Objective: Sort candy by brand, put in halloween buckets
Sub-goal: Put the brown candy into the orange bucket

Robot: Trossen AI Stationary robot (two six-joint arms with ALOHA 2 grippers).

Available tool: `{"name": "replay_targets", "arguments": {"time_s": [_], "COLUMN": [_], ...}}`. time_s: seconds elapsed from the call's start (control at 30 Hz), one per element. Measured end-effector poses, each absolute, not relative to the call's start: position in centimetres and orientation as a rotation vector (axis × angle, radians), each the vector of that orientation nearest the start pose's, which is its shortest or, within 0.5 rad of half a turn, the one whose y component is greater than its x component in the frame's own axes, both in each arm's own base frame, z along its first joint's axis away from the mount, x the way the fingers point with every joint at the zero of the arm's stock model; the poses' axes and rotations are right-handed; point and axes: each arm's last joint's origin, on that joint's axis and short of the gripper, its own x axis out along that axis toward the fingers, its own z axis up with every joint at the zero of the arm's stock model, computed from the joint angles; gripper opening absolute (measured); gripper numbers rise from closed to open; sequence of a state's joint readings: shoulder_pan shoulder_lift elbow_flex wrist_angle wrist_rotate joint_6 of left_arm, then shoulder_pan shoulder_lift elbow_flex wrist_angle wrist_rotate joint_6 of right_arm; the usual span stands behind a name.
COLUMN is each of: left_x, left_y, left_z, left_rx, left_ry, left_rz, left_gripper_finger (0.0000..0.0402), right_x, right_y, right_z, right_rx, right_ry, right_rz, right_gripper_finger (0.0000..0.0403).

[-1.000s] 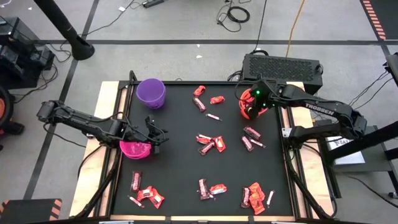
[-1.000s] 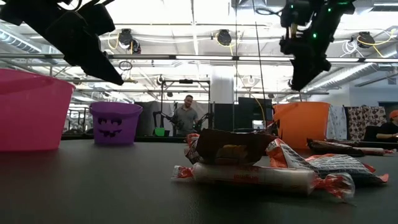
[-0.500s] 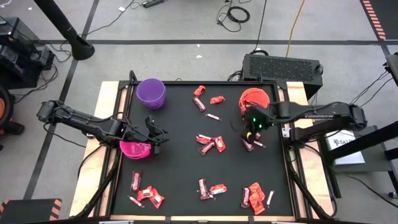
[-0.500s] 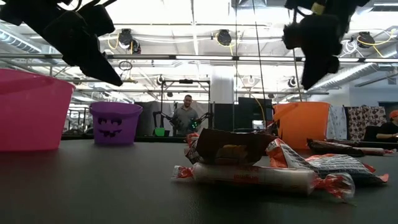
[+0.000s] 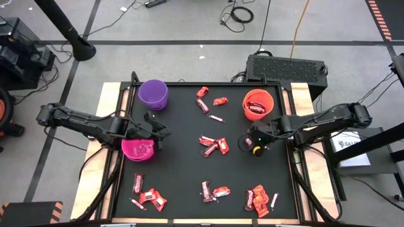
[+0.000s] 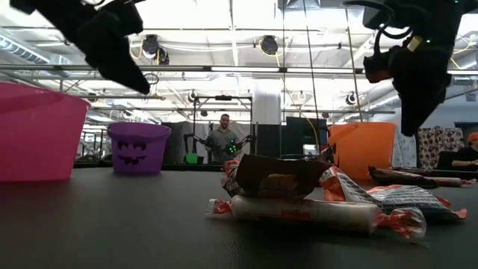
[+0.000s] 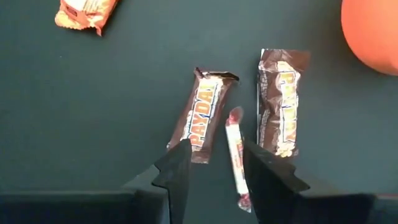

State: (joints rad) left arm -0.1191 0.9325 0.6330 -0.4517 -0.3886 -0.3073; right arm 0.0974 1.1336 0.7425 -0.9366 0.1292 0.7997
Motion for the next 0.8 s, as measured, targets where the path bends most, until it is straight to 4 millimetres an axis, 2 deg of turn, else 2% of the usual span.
{"name": "replay_targets", "arguments": {"time_s": [0.2, 0.43, 0.67, 0.8], "left_x": [17.7, 16.7, 16.8, 16.8], "left_y": [0.2, 1.3, 1.3, 1.3], "left_z": [25.7, 25.5, 25.5, 25.5], "left_rx": [-0.074, -0.073, -0.077, -0.082], "left_ry": [0.785, 0.887, 0.88, 0.882], "left_rz": [0.436, 0.5, 0.503, 0.492], "left_gripper_finger": [0.0176, 0.0176, 0.0176, 0.0176], "right_x": [18.0, 17.2, 17.8, 17.6], "right_y": [2.1, 2.8, 4.2, 4.4], "right_z": [21.1, 19.4, 17.7, 17.0], "right_rx": [0.553, 0.618, 0.667, 0.654], "right_ry": [1.173, 1.164, 1.094, 1.105], "right_rz": [-0.613, -0.686, -0.524, -0.524], "right_gripper_finger": [0.0136, 0.0136, 0.0136, 0.0136]}}
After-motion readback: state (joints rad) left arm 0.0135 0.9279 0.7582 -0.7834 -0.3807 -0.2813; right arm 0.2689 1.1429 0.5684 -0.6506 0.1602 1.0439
